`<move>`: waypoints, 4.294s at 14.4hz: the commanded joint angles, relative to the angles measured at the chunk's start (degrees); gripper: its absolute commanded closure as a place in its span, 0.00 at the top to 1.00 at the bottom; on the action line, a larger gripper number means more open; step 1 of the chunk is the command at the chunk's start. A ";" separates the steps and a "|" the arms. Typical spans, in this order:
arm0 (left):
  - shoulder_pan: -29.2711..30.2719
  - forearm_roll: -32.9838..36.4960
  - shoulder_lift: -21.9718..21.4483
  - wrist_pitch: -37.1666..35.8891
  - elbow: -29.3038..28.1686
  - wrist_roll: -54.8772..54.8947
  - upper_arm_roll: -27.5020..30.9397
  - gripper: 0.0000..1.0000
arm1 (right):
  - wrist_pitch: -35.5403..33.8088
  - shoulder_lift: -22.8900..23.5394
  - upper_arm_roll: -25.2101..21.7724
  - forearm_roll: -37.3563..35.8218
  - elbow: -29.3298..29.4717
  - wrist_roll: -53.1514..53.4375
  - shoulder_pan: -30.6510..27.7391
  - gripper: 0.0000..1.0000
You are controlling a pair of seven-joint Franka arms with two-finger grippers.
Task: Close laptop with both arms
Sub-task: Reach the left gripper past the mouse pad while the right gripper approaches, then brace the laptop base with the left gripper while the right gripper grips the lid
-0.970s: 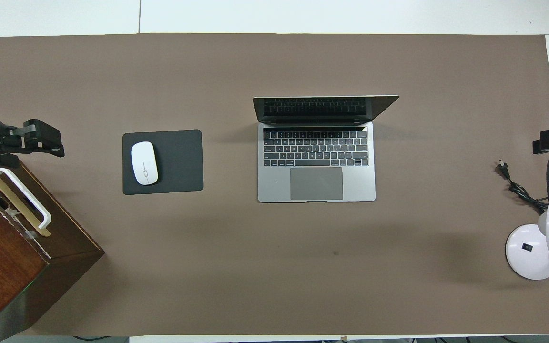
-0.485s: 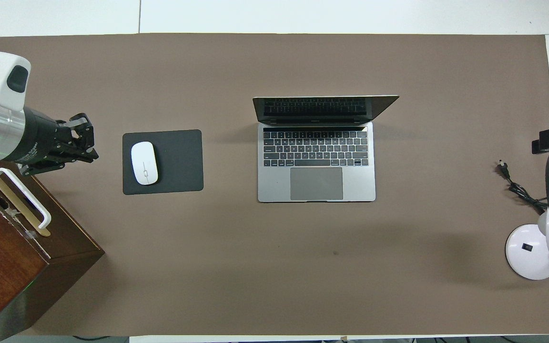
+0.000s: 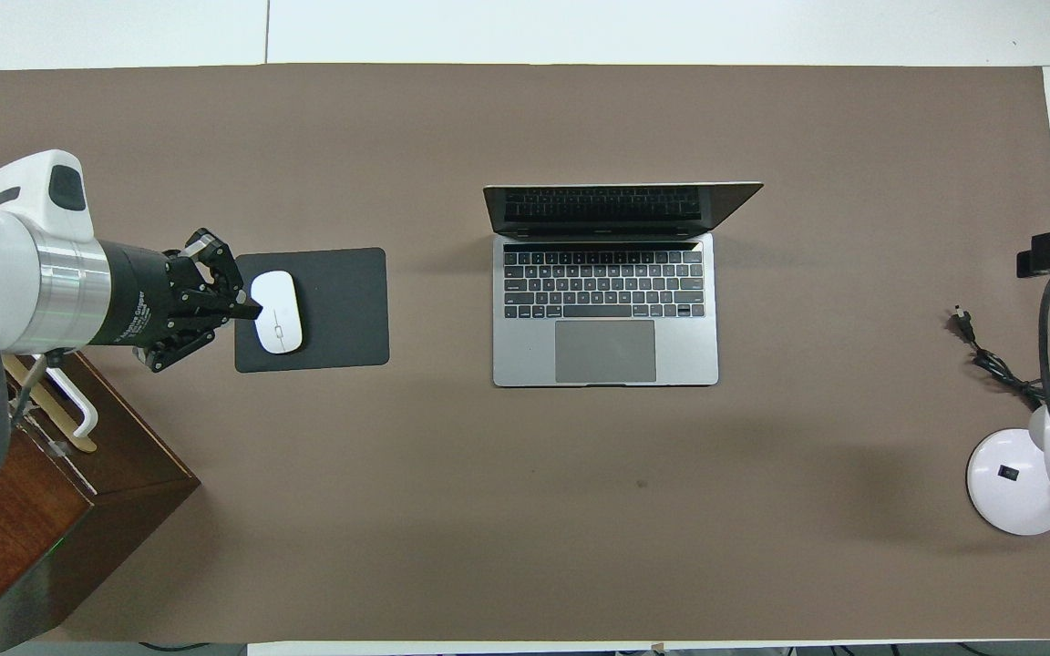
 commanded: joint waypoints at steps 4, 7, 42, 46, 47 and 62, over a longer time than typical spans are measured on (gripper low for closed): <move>-4.69 -4.19 -4.54 12.83 -9.73 -20.68 0.55 0.02 | 5.57 2.19 -0.49 -1.05 -0.71 -0.48 0.52 0.99; -6.44 -5.06 -4.72 15.91 -12.26 -24.85 0.47 0.02 | 8.38 4.12 -0.49 -1.14 -0.28 -0.48 0.61 0.98; -35.63 -70.02 19.80 66.54 -17.64 -33.46 0.47 0.00 | 19.64 34.89 2.76 -7.82 26.18 23.77 17.91 0.00; -37.30 -69.76 22.97 68.13 -15.35 -33.46 0.47 0.00 | 19.30 34.89 -1.46 -7.03 26.18 25.89 24.24 0.00; -37.65 -69.76 23.06 68.39 -15.35 -33.38 0.47 0.00 | 19.03 34.89 -1.98 -6.94 26.18 26.06 25.38 0.00; -38.71 -69.94 24.29 68.57 -15.44 -33.37 0.47 0.00 | 22.10 35.50 -14.38 2.11 24.07 23.87 35.41 0.00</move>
